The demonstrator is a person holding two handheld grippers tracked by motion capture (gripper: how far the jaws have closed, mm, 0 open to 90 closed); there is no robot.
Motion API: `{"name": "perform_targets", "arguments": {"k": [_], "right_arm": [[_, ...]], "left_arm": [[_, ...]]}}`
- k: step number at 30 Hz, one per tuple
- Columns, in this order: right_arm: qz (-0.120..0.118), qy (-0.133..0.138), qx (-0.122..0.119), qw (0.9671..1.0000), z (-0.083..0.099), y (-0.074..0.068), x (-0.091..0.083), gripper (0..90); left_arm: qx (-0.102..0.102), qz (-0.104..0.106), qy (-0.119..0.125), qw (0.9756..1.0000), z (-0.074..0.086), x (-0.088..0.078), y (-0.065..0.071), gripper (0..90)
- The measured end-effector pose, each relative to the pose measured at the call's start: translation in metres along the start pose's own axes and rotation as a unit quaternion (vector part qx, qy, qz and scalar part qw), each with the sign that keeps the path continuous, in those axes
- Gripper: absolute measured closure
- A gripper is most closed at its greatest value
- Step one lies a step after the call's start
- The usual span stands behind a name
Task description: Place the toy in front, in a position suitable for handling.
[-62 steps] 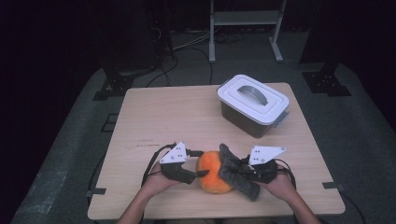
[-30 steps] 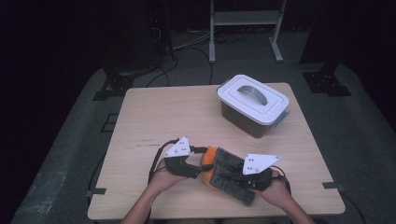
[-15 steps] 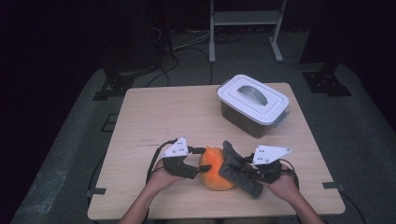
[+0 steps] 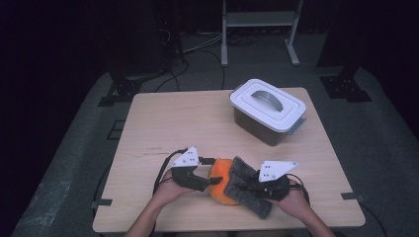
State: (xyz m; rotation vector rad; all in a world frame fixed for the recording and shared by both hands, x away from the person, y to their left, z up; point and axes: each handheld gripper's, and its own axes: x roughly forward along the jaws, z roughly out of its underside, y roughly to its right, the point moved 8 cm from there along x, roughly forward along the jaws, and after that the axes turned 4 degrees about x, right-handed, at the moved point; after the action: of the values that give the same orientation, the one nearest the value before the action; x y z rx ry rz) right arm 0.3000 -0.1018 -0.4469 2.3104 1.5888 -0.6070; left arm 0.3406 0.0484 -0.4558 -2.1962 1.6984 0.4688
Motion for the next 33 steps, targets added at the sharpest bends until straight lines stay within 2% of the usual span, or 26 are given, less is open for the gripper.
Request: {"name": "perform_targets", "arguments": {"k": [5, 9, 13, 16, 22, 27, 31, 33], "right_arm": [[0.007, 0.018, 0.004, 0.9998, -0.017, 0.015, -0.001, 76.2], [-0.002, 0.007, 0.017, 0.9998, -0.012, 0.024, 0.005, 76.1], [-0.013, 0.01, 0.024, 0.9996, -0.006, 0.017, 0.009, 76.2], [-0.018, 0.009, 0.022, 0.9996, -0.004, 0.012, 0.008, 76.2], [-0.022, 0.005, 0.03, 0.9993, 0.006, 0.016, -0.001, 76.1], [-0.014, 0.0, 0.042, 0.999, 0.014, 0.023, -0.006, 76.1], [-0.017, 0.002, 0.041, 0.999, 0.013, 0.017, -0.001, 76.2], [-0.026, 0.003, 0.039, 0.9989, 0.011, 0.013, 0.002, 76.2]], "left_arm": [[0.021, 0.005, 0.0, 0.9998, -0.001, 0.001, 0.005, 33.7], [0.018, 0.005, -0.004, 0.9998, 0.001, -0.001, 0.004, 33.5], [0.011, 0.012, -0.012, 0.9998, -0.002, 0.001, 0.006, 27.0], [0.018, 0.017, -0.015, 0.9996, -0.001, 0.003, 0.009, 27.5], [0.03, 0.016, -0.017, 0.9993, -0.001, 0.003, 0.012, 30.0], [0.022, 0.017, -0.018, 0.9995, 0.0, 0.002, 0.009, 29.3], [0.015, 0.017, -0.015, 0.9996, -0.005, -0.002, 0.007, 27.6], [0.014, 0.018, -0.015, 0.9996, -0.006, -0.002, 0.008, 27.7]]}}
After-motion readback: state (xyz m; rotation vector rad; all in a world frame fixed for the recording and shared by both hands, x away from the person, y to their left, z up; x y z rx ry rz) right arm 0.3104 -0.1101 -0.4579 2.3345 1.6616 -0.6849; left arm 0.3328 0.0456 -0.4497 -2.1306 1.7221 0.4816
